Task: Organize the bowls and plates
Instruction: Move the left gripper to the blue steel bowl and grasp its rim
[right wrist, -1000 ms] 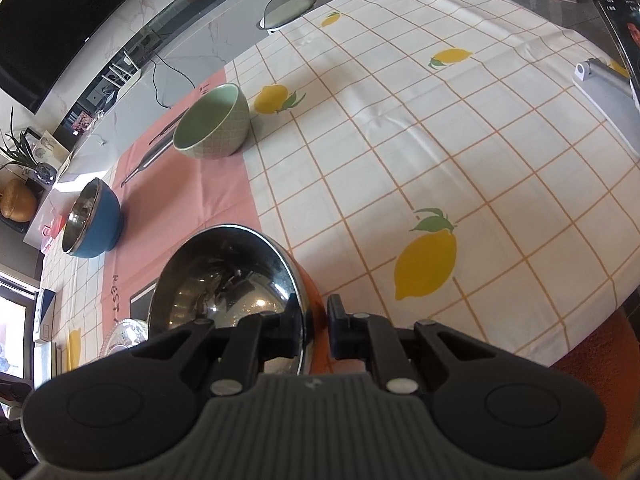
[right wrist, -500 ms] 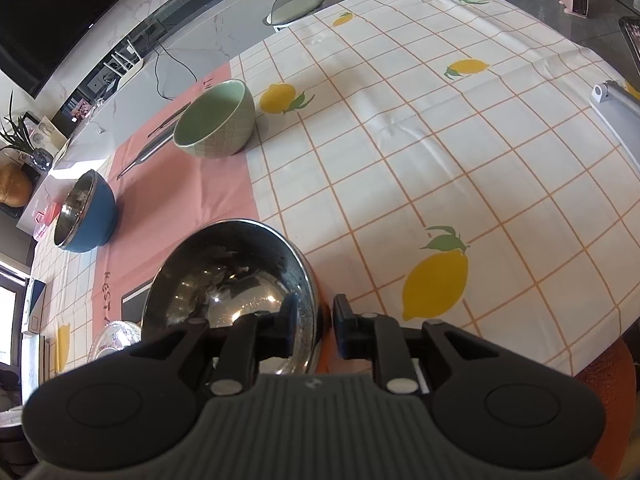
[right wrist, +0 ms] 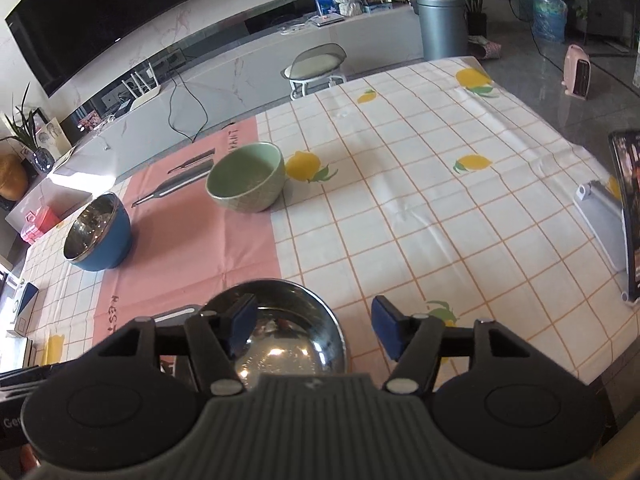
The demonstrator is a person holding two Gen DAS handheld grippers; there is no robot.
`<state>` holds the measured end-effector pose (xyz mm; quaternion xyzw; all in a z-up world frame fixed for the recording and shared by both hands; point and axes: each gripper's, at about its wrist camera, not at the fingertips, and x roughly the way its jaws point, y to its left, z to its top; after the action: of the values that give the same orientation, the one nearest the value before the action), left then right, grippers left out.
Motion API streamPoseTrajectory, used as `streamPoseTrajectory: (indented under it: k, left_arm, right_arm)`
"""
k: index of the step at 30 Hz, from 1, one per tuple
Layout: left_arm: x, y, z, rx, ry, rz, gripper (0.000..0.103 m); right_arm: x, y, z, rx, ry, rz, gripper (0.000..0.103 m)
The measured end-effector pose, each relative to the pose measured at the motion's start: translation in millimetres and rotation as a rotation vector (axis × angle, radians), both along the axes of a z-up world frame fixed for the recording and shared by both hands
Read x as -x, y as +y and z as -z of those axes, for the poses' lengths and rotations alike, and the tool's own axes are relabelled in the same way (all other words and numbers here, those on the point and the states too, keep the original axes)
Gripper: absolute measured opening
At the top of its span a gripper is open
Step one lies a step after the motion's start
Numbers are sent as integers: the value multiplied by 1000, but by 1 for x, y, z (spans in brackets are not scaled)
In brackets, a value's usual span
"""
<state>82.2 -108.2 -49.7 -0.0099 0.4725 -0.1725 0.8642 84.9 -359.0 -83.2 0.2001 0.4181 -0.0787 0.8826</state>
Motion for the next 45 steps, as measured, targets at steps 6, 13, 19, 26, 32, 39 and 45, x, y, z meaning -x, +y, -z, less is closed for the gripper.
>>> streamPoseTrajectory:
  k: [6, 13, 19, 26, 32, 39, 45]
  left_arm:
    - [-6, 52, 2, -31, 7, -103, 69]
    - [-15, 119, 9, 9, -16, -297, 69]
    - [-32, 152, 9, 91, -84, -388, 69]
    - [-85, 164, 4, 81, -117, -434, 69]
    - [-127, 164, 3, 46, -139, -440, 69]
    - [-169, 164, 19, 28, -115, -443, 69]
    - [-200, 158, 38, 39, -38, -438, 68]
  right_arm:
    - [-23, 50, -3, -12, -40, -114, 66]
    - [-43, 116, 0, -4, -101, -247, 87]
    - [-60, 149, 15, -12, -96, -237, 88]
    - [-108, 169, 6, 3, -88, -243, 76]
    - [-149, 176, 1, -23, -91, -240, 70]
    - [-192, 184, 2, -36, -84, -203, 61]
    - [-223, 193, 11, -54, -49, -213, 52]
